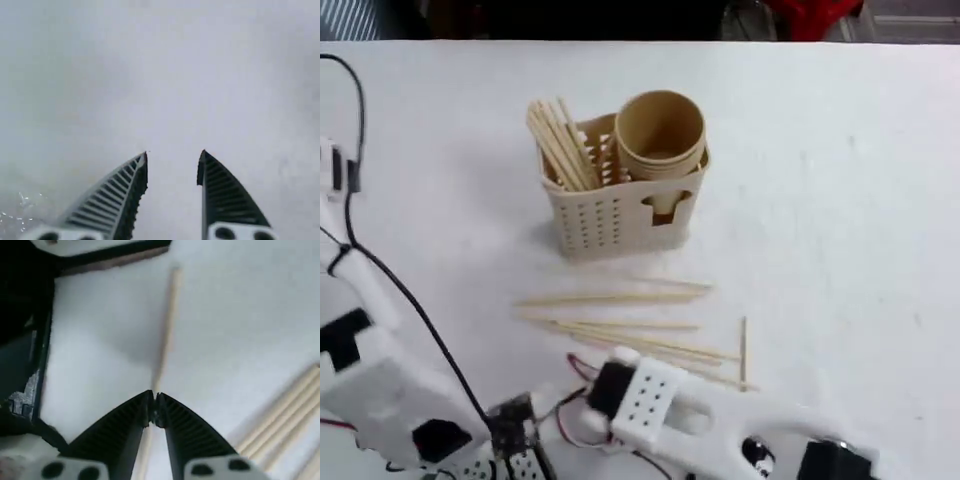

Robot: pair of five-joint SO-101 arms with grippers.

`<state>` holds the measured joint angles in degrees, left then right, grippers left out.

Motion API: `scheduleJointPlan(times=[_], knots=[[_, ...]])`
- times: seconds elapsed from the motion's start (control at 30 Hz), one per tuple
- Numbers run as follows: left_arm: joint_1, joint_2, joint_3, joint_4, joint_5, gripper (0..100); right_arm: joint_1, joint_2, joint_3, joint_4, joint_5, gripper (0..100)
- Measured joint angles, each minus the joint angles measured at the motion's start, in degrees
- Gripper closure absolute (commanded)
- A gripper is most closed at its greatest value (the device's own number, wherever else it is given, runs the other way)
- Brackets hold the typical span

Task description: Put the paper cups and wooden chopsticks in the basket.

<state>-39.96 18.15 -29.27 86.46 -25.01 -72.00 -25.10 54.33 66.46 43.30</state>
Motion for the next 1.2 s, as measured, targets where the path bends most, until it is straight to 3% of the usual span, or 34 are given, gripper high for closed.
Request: scheduleJointPlan(times=[0.27,0.47,0.7,1.0,1.2], knots=[[-4.0,13.7,-16.0,2.0,0.0,82,1.2,11.3,-2.3,-5.6,0.1,98.1],[-4.1,19.0,-23.4,6.2,-2.5,82,6.9,16.2,-7.2,-4.2,0.4,98.1],[-5.5,21.0,-28.1,7.6,-2.5,82,12.6,11.3,-11.3,1.4,0.6,98.1],[-5.6,21.5,-28.2,7.6,-2.5,82,1.1,8.4,-7.0,4.3,0.6,98.1],[-5.6,21.5,-28.2,7.6,-2.5,82,0.4,15.9,-6.9,3.9,0.1,98.1]])
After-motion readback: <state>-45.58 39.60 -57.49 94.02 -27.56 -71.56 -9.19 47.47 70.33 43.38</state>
